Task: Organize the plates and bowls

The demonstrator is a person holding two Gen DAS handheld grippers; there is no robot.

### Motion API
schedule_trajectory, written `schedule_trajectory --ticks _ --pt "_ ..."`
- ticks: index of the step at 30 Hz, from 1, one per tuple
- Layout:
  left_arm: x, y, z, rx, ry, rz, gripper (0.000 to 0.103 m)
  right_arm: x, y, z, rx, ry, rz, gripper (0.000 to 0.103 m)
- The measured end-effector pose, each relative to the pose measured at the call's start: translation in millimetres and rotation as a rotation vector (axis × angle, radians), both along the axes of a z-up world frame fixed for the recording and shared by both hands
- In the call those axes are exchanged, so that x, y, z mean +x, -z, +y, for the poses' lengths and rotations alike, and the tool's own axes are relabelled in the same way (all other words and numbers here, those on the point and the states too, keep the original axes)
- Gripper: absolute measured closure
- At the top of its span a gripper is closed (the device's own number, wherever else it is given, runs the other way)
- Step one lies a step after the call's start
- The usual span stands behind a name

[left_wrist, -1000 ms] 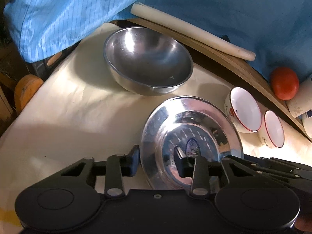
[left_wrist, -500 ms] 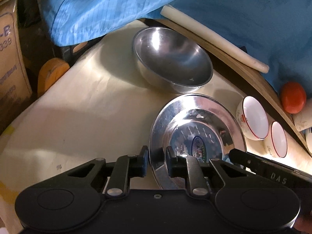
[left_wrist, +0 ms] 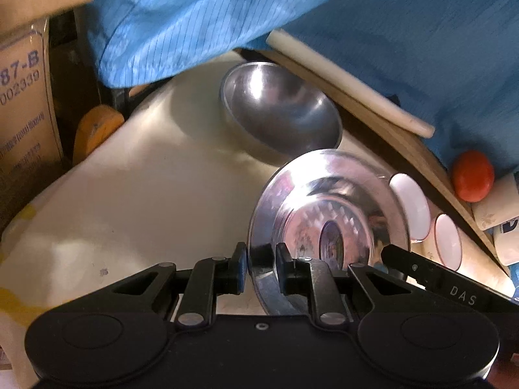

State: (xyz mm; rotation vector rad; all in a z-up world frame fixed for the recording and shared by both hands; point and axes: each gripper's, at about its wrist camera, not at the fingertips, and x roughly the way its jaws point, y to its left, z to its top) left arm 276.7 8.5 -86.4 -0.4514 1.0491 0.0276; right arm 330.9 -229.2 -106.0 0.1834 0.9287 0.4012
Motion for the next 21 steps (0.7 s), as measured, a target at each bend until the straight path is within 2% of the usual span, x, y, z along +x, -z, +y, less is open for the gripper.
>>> schedule_trajectory --ticks 9,21 --pt "-1.3 -17.0 -10.3 -0.013 0.040 -0.043 0.084 -15.8 -21.9 -10.5 0.003 0.051 -0.061 0.086" --pt "-7.5 -24.9 -38.3 -0.028 0.180 -0.056 0.082 -61.0 -39.9 -36.1 -0.010 0.131 -0.108 0.086"
